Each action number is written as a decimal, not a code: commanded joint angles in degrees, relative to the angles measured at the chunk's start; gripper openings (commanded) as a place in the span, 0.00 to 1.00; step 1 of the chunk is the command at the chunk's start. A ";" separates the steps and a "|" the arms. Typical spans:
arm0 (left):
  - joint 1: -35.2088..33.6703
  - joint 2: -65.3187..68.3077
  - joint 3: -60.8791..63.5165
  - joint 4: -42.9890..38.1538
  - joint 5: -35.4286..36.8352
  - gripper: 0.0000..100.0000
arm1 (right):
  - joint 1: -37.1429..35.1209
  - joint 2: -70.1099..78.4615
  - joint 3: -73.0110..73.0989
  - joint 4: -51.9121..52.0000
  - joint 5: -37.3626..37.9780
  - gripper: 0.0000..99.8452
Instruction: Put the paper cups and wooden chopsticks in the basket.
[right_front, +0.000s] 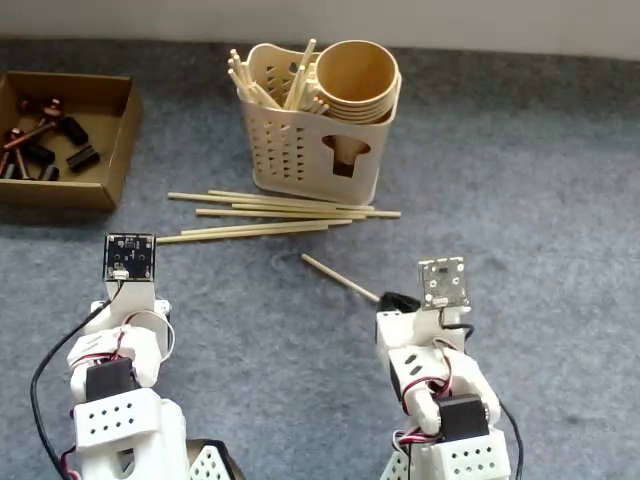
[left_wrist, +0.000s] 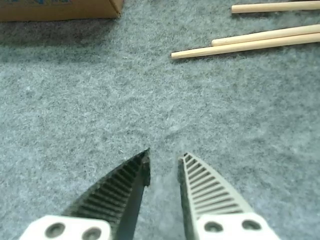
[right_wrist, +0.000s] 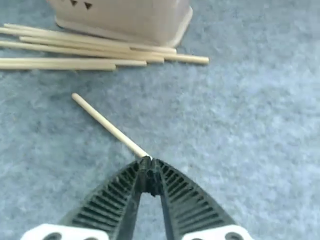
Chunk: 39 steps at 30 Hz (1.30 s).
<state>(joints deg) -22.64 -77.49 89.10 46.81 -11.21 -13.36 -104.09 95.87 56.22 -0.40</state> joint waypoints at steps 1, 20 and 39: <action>-0.40 -0.40 -1.80 -0.70 -0.53 0.11 | 1.45 -0.31 5.93 7.43 0.79 0.01; 5.14 0.22 -27.12 27.96 -7.82 0.10 | 1.71 -0.31 5.93 13.85 0.79 0.01; 16.57 27.82 -46.29 34.55 -13.01 0.09 | 1.71 -0.31 5.93 13.85 0.79 0.01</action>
<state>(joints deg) -8.04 -56.92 48.48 81.19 -21.58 -12.31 -104.09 95.87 69.67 -0.31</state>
